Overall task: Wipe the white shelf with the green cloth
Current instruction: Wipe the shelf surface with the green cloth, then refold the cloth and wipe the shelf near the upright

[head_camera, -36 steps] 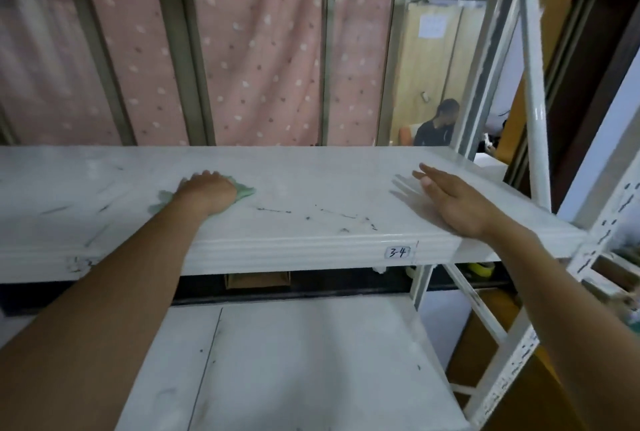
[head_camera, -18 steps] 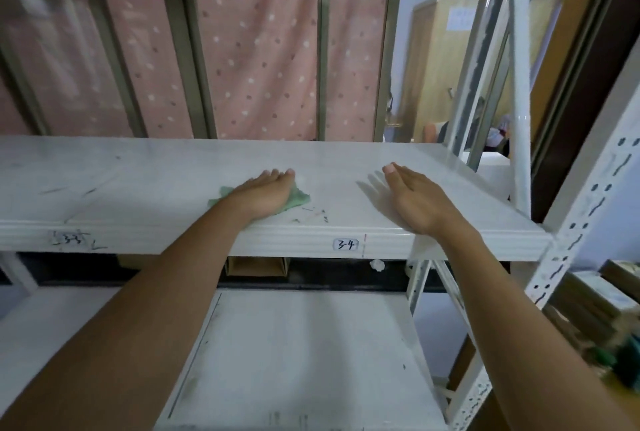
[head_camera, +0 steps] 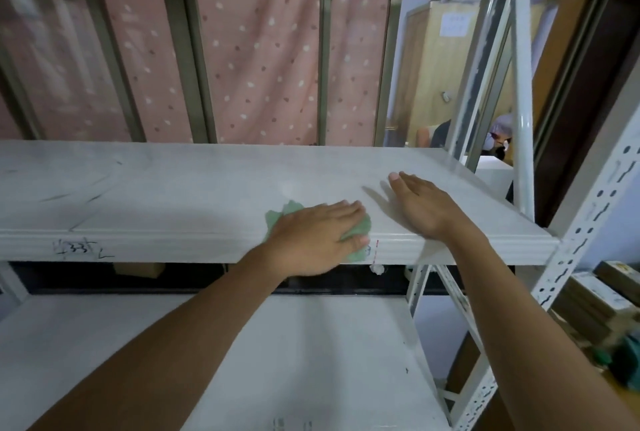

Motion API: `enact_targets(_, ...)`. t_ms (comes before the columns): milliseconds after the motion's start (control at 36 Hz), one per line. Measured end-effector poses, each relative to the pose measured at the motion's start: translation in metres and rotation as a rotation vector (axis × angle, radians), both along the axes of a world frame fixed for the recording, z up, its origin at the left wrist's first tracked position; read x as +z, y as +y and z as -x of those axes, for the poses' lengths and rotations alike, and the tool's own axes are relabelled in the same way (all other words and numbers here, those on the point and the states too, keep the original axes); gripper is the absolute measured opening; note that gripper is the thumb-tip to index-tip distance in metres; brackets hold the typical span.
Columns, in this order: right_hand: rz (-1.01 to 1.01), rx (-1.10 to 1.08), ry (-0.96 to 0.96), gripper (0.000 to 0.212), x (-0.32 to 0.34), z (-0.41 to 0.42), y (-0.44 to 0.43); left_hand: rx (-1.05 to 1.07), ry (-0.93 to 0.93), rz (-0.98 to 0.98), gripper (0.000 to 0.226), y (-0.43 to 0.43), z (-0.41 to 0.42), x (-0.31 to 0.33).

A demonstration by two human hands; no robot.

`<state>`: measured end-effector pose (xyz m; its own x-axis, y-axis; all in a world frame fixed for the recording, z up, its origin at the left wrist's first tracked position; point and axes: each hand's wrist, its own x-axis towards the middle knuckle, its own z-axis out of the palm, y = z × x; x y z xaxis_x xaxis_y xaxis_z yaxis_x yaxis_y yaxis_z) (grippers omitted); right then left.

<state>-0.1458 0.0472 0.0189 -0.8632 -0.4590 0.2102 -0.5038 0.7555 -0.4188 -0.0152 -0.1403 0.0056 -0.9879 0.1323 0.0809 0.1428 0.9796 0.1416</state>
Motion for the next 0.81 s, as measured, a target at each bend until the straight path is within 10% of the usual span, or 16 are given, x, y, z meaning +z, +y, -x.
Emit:
enact_targets(278,0.098,0.059,-0.006,0.061,0.008,-0.011,0.002,-0.349,0.013,-0.128,0.048,0.059,-0.037,-0.054)
enact_targets(556,0.403,0.189,0.045,0.044,0.009,-0.027,0.026,-0.263,0.404,-0.229,0.034,0.074,-0.023,-0.029)
enact_targets(639,0.426,0.297,-0.132,0.037,0.015,-0.043,0.040,-0.272,0.770,-0.265,0.023,0.074,-0.016,-0.022)
enact_targets(806,0.555,0.385,-0.541,0.056,0.024,-0.064,0.080,-0.217,0.891,-0.403,0.042,0.081,0.006,0.003)
